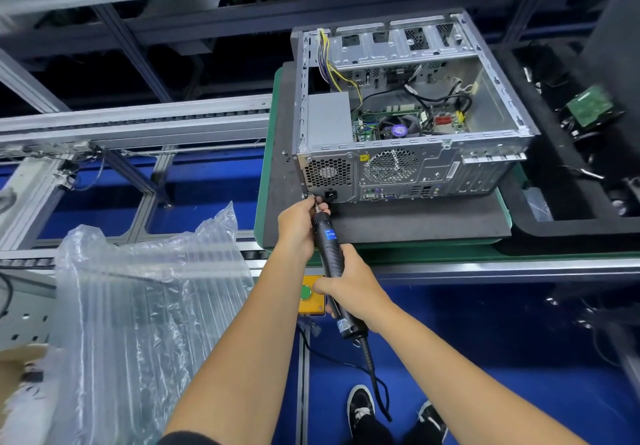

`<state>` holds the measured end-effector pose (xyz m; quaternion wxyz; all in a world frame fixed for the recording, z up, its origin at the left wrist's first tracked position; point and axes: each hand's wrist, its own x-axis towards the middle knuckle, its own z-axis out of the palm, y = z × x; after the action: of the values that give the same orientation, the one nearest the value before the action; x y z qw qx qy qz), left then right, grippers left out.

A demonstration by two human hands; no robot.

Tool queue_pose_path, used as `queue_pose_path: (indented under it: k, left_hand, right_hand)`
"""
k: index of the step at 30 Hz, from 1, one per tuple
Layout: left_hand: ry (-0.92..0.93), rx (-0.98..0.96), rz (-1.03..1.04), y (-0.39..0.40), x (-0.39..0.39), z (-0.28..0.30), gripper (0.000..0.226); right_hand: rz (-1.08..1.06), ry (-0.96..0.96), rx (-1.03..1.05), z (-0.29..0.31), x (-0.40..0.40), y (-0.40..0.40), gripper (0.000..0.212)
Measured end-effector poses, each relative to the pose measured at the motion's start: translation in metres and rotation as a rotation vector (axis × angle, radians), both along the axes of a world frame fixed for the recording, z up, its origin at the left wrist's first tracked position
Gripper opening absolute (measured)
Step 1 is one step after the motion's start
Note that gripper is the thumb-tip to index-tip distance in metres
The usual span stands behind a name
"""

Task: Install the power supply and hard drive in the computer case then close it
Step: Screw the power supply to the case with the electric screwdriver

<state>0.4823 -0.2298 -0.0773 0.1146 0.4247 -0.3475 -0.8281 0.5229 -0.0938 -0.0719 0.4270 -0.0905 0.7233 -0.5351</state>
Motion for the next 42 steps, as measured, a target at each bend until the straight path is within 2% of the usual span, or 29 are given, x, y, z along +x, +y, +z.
queue_pose_path:
  k: [17, 29, 33, 39, 42]
  left_hand:
    - [-0.064, -0.029, 0.025, -0.007, -0.006, -0.006, 0.019]
    - [-0.101, -0.075, -0.004, -0.008, 0.001, -0.003, 0.013]
    - [-0.109, -0.09, -0.007, -0.008, 0.001, -0.002, 0.012]
    - [-0.096, -0.111, -0.048, -0.007, 0.001, -0.004, 0.01]
    - [-0.1, -0.1, -0.053, -0.005, 0.0, -0.006, 0.011]
  right_hand:
    - [0.02, -0.003, 0.027, -0.005, -0.004, -0.007, 0.044]
    - [0.006, 0.022, 0.063, -0.006, 0.001, -0.015, 0.044]
    - [-0.004, 0.067, 0.084, -0.009, 0.002, -0.018, 0.045]
    - [0.056, 0.269, 0.221, -0.016, -0.001, -0.015, 0.06]
    - [0.069, 0.271, 0.244, -0.015, -0.006, -0.013, 0.057]
